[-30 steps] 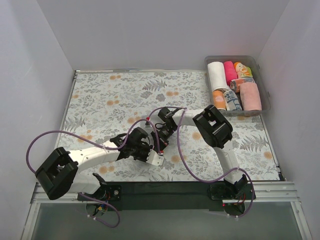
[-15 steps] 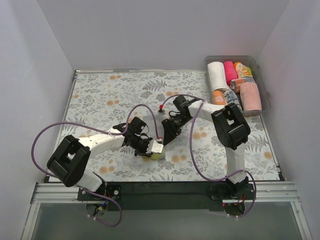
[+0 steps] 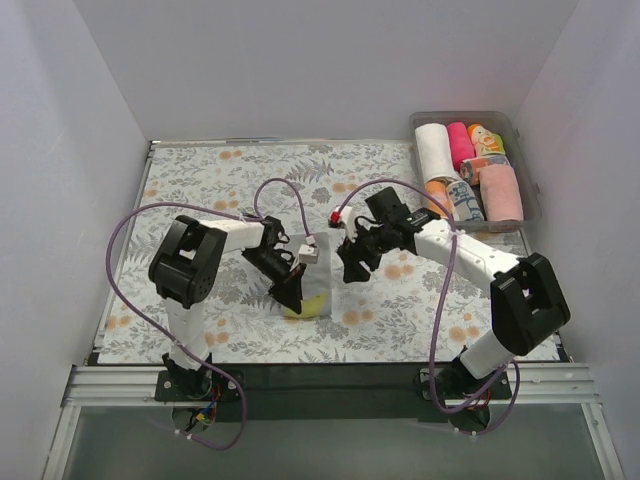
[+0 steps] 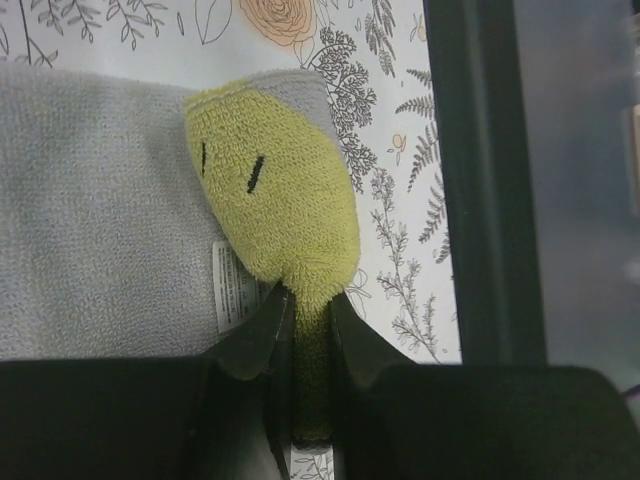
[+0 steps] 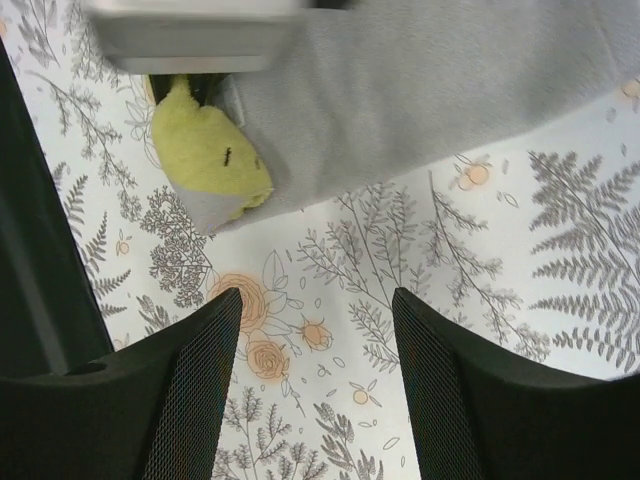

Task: Roll the towels
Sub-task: Roll the towel

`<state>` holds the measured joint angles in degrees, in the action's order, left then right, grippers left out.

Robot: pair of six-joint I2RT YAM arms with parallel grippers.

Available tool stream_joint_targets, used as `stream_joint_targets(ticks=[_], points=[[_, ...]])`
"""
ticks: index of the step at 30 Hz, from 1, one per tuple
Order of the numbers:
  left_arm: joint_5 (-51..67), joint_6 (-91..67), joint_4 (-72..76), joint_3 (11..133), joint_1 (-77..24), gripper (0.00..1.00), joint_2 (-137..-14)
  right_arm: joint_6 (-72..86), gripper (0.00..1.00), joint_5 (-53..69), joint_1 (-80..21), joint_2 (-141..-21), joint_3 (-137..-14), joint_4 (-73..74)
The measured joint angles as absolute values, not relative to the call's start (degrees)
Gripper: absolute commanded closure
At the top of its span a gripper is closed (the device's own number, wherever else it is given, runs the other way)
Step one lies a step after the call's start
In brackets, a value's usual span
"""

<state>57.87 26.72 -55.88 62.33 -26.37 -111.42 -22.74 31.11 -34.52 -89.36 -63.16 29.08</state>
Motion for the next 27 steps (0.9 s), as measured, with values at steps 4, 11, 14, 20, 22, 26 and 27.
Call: stream_joint_targets(ticks=[4, 11, 14, 20, 22, 26, 27], points=[[60.4, 26.4, -61.4, 66.3, -25.0, 0.96, -116.9, -25.4, 0.42, 26.2, -42.3, -89.2, -62.7, 28.1], [61.7, 25.7, -69.6, 72.6, -24.2, 0.94, -124.0, -28.1, 0.34, 20.1, -54.2, -89.8, -62.2, 23.3], [61.7, 25.3, -71.6, 74.1, -24.2, 0.93, -125.4, -28.8, 0.33, 18.5, -56.3, -91.0, -62.0, 21.0], [61.6, 24.4, -72.7, 74.9, -24.1, 0.91, -126.4, -29.1, 0.37, 17.0, -58.3, -96.3, -61.1, 17.3], [61.5, 24.1, -72.9, 75.0, -24.1, 0.9, -126.6, -29.4, 0.41, 16.8, -58.7, -97.9, -60.3, 16.4], [61.3, 23.5, -73.1, 75.0, -24.1, 0.85, -126.7, -30.7, 0.75, 15.8, -59.0, -100.4, -59.1, 14.5], [61.2, 23.3, -73.0, 75.0, -24.0, 0.83, -126.7, -30.8, 0.84, 15.4, -59.0, -100.6, -59.1, 13.8]])
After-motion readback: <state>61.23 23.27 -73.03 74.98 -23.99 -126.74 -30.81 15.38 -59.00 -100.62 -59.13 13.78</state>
